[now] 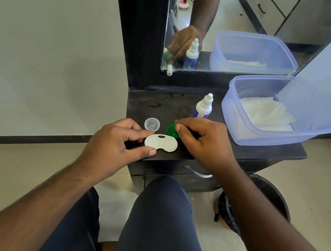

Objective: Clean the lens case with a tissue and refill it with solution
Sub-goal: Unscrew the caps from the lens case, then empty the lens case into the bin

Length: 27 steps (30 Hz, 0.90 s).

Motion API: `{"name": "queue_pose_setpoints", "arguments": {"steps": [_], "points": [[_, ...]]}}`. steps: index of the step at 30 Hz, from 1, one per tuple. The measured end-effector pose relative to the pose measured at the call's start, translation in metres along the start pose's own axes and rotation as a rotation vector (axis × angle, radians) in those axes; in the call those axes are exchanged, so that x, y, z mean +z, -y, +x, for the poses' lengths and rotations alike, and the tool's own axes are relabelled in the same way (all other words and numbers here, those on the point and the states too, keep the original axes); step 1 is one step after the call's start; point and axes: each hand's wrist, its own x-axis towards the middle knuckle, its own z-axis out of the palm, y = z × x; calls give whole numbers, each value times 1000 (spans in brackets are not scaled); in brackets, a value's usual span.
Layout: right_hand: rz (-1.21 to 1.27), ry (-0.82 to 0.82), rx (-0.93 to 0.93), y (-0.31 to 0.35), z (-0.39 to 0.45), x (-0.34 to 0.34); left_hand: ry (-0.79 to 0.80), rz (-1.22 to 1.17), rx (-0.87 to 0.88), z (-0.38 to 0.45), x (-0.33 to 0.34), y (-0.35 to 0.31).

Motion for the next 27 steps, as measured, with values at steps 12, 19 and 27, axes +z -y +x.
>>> {"name": "queue_pose_setpoints", "arguments": {"steps": [12, 19, 27], "points": [[-26, -217, -146, -9, -29, 0, -31, 58, 62, -1, -4, -1], [-89, 134, -66, -6, -36, -6, -11, 52, 156, -6, -1, -14], [333, -71, 109, -14, -75, -33, 29, -35, 271, -4, 29, -58]]}}
